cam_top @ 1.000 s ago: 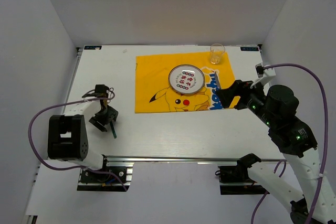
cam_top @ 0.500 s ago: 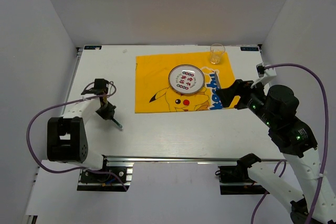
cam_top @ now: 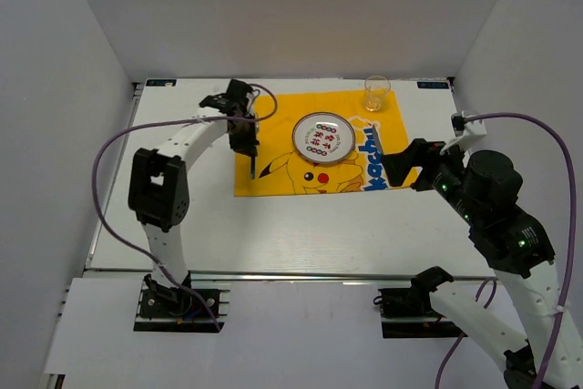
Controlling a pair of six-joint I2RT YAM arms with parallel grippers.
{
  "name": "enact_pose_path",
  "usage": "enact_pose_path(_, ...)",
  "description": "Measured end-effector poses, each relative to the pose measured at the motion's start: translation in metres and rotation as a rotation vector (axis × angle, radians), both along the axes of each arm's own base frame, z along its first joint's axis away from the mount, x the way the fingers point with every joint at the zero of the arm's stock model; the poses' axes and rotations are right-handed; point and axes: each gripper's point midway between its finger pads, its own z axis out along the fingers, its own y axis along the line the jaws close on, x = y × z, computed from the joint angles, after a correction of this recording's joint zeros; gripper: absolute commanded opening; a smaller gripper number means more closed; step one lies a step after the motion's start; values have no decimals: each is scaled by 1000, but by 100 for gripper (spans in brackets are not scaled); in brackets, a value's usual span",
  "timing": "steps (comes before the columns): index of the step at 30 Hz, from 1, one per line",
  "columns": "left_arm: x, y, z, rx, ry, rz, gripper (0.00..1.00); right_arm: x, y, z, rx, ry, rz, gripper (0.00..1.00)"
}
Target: Set the dinner table for one person
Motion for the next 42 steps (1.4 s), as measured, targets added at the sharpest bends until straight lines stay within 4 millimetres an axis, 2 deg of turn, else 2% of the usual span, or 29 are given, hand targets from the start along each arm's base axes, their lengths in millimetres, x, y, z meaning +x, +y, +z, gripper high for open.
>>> enact_pose_path(5, -20, -39, -46, 107, 139, -189, 0, -6, -5, 0, -6, 0, -8, 89)
enact_pose_path(9, -31, -50, -62, 159, 187, -264, 0, -12, -8, -2, -10, 4, -8, 89)
enact_pose_path(14, -23, -53, -57, 203, 165, -276, 0, -13, -9, -2, -10, 2, -8, 89)
enact_pose_path(23, -14, -47, -59, 243, 138, -205, 0, -15, -11, -6, -29, 15, -5, 89)
enact_pose_path(27, -5, -50, -61, 228, 109, -167, 0, -15, -12, -8, -37, 17, -6, 89)
enact_pose_path(36, -1, -58, -72, 184, 90, -138, 0, -16, -12, -9, -40, 20, -6, 89)
enact_pose_path(42, -4, -62, -90, 166, 114, -143, 0, -16, -12, -9, -40, 20, -6, 89)
